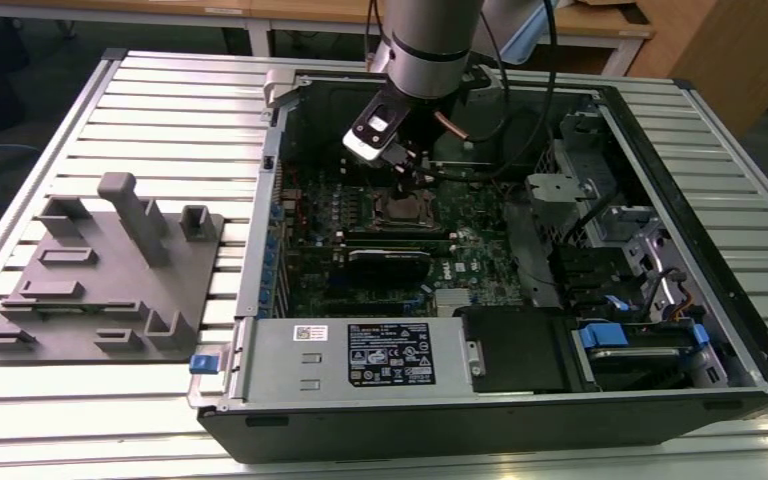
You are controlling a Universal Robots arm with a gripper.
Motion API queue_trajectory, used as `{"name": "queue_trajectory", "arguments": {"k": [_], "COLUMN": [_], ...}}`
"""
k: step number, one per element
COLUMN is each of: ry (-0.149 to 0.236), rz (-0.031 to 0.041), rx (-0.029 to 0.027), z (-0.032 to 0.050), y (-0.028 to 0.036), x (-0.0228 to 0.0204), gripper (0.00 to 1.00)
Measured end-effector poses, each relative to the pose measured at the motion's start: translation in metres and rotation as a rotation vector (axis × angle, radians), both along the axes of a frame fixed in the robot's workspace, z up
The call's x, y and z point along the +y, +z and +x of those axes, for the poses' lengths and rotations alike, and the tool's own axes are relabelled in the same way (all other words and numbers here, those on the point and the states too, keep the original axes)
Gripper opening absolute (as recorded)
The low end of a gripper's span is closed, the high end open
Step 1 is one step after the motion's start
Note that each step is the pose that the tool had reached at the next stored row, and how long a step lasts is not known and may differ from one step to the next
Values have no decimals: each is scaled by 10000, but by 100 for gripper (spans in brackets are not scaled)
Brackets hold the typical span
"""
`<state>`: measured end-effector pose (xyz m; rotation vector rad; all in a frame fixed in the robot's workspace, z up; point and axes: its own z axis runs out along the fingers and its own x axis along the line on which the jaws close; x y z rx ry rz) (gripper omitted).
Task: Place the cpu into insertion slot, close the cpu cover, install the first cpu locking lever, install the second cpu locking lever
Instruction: 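Close the cpu cover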
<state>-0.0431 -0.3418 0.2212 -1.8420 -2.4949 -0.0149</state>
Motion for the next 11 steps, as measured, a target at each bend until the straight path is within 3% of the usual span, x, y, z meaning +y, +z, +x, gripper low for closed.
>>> {"name": "queue_trajectory", "arguments": {"k": [11], "ry": [23], "rz": [0], "rx": [0], "z": [0], "y": [0], "x": [0], "gripper": [11]}}
